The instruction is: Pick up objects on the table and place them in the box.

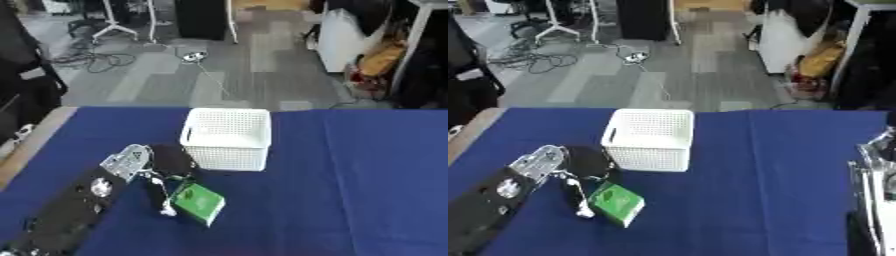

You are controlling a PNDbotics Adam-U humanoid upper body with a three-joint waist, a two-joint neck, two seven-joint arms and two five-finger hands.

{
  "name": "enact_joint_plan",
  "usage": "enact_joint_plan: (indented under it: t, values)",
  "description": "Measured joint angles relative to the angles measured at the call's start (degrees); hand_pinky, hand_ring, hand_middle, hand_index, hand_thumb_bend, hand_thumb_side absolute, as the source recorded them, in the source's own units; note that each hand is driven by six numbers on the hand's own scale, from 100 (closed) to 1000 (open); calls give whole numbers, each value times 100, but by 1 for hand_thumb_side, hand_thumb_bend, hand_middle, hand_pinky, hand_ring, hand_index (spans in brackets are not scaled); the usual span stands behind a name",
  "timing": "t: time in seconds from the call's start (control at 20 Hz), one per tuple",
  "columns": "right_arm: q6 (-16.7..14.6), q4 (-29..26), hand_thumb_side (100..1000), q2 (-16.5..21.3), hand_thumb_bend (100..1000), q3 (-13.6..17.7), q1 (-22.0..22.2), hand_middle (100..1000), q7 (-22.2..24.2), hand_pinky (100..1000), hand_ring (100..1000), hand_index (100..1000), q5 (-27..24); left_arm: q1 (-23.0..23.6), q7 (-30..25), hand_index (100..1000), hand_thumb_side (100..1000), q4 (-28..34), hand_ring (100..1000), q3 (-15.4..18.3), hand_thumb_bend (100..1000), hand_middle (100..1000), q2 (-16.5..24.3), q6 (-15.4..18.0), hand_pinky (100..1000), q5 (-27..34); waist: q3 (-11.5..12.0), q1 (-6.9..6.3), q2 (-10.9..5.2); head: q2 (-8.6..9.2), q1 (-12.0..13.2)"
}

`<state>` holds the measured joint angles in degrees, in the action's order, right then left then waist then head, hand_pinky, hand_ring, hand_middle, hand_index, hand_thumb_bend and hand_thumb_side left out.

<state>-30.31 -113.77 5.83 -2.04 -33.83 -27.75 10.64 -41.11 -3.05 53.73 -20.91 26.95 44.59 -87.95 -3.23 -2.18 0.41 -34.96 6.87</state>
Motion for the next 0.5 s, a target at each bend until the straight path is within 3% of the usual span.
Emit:
enact_joint_plan:
  t: [0.3,0.5]
  values:
    - [0,0,1000,0,184,-1,-6,224,2,189,247,420,-9,-1,202,794,764,-62,636,37,297,702,-31,1,533,-251,0,0,-1,0,0]
    - [-1,0,1000,0,185,-2,-6,224,5,189,247,420,-22,-1,381,721,839,-163,584,72,175,623,-35,-1,487,-305,1,0,-2,0,-1]
